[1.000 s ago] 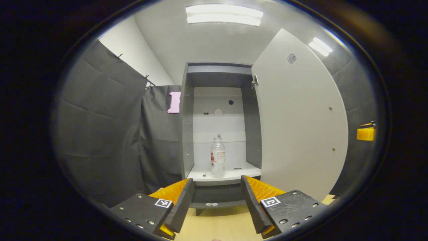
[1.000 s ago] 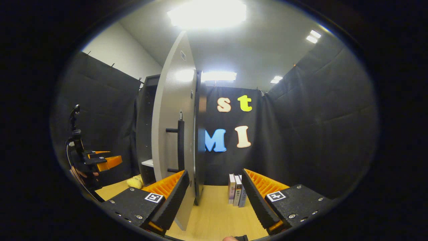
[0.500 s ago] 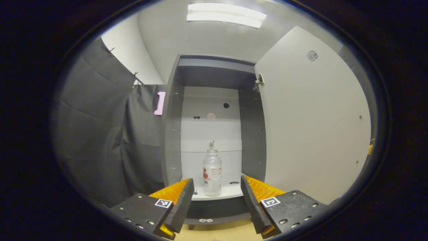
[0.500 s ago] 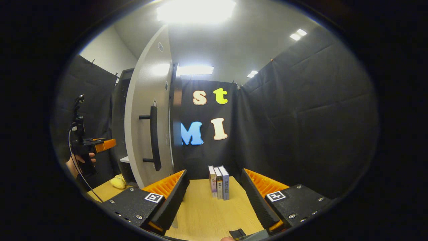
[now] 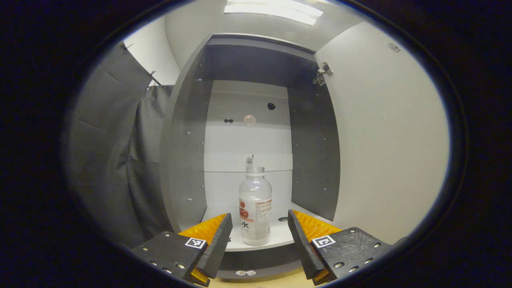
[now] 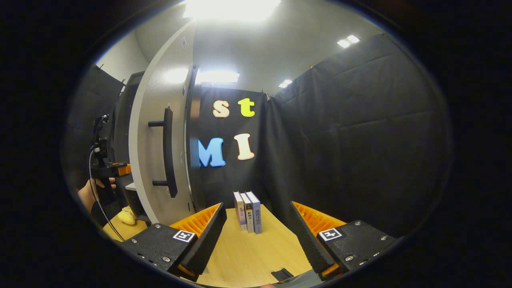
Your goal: Open the cabinet door with the right hand, grasp the bottle in the cabinet with the left hand and place it on the coaster, then close the cabinet door with the right hand.
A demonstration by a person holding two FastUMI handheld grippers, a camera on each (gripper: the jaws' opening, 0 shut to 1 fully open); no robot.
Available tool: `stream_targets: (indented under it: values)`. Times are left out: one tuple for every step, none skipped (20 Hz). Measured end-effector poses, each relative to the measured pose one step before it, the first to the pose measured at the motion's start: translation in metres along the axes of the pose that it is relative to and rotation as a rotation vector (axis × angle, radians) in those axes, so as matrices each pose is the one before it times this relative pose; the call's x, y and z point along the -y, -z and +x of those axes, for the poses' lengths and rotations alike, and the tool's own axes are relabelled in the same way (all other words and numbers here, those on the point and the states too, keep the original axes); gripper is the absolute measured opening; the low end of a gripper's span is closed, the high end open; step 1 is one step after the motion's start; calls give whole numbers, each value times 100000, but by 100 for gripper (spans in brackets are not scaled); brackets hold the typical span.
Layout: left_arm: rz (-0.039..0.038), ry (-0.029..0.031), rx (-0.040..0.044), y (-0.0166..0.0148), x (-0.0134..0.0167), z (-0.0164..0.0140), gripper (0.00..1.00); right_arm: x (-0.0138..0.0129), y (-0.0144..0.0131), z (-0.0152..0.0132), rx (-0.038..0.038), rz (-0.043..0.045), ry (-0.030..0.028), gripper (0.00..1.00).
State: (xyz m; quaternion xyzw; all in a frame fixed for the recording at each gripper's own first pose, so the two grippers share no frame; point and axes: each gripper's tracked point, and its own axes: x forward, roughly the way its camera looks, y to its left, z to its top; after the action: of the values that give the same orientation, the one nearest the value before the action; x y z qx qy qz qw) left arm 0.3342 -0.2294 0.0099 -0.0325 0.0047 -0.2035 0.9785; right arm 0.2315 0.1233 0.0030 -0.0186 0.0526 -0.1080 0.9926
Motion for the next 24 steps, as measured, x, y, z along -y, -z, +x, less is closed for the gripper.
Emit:
stream_targets:
  values:
    - [232, 246, -532, 324, -164, 842, 80, 51, 282, 33, -274, -151, 1255, 96]
    - [495, 240, -518, 377, -126, 809, 80, 72, 167, -28, -413, -49, 1075, 96]
    - [454, 4, -5, 31, -274, 694, 80, 96, 275, -2, -503, -14, 958, 96]
    - [154, 122, -1, 265, -298, 595, 80, 87, 212, -23, -336, -31, 789, 96]
    - [-279, 384, 153, 111, -68, 735, 80, 54, 206, 71, -435, -62, 853, 96]
    - [-401, 514, -184, 343, -160, 856, 80, 79, 126, -7, -400, -40, 665, 96]
    - [-349, 421, -480, 168, -74, 611, 80, 44, 184, -47, -436, -86, 782, 96]
    - [-69, 770, -461, 297, -34, 641, 80, 148, 101, -38, -188, -77, 980, 96]
    - [244, 424, -714, 191, -33, 603, 80, 17, 254, 22, -321, -126, 906, 96]
    - [-129, 67, -625, 334, 100, 419, 80, 20, 155, -32, -327, 106, 415, 96]
    - [-595, 613, -636, 167, 102, 451, 80, -6, 272, 61, -316, 305, 455, 96]
    - [-382, 340, -867, 435, -102, 448, 80, 23, 115, -66, -307, 380, 374, 96]
    - [-78, -350, -718, 258, -90, 481, 80, -39, 281, 91, -261, 342, 310, 96]
    - [-130, -119, -511, 140, -113, 180, 80, 24, 85, -50, -226, 300, 202, 96]
    - [-9, -146, -330, 93, 7, 154, 80, -98, 132, 160, -266, 311, 206, 96]
    - [360, -307, -81, -24, -102, 240, 81, 11, -76, 69, -230, -37, 156, 96]
    - [906, -346, -131, -1, -3, 206, 86, 34, 117, 162, -273, -88, 191, 96]
    - [962, -526, -74, 105, -19, -91, 80, 29, 86, 7, -78, -94, -99, 96]
    - [546, -373, 151, 14, 15, -51, 80, -67, 175, 186, -89, -5, -181, 94]
    - [-2, 302, 523, -151, 145, -45, 75, -25, 53, 4, 35, 37, -279, 96]
    - [-167, -196, 313, -444, 335, -250, 72, 17, -119, 132, 180, 141, -426, 96]
    - [-63, 114, 327, -155, -68, -559, 70, 16, -64, 32, 156, 169, -637, 96]
    - [-149, -233, 495, -368, -129, -390, 71, -32, -30, 84, 113, 122, -689, 95]
    - [36, -382, 613, -434, -398, -488, 71, 35, -150, -19, 139, 180, -621, 95]
